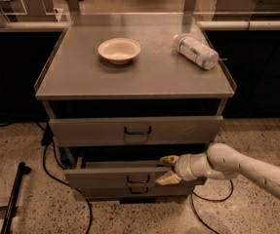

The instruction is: Open middle drawer

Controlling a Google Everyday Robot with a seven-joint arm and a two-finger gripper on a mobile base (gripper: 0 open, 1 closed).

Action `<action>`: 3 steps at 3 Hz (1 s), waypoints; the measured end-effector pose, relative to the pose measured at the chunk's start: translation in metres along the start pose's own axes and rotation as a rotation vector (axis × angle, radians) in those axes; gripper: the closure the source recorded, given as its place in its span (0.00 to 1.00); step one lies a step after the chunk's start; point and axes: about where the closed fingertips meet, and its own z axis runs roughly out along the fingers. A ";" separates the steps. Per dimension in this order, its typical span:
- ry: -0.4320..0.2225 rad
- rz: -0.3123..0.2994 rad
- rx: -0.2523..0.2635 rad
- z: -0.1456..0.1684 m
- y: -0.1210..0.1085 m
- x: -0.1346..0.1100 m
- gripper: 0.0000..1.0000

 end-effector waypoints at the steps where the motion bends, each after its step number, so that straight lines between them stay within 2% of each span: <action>1: 0.000 0.000 0.000 0.000 0.000 0.000 0.00; 3: 0.000 0.000 0.000 0.000 0.000 0.000 0.49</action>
Offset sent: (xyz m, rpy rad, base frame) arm 0.0000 0.0000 0.0000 0.0000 0.0000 0.0000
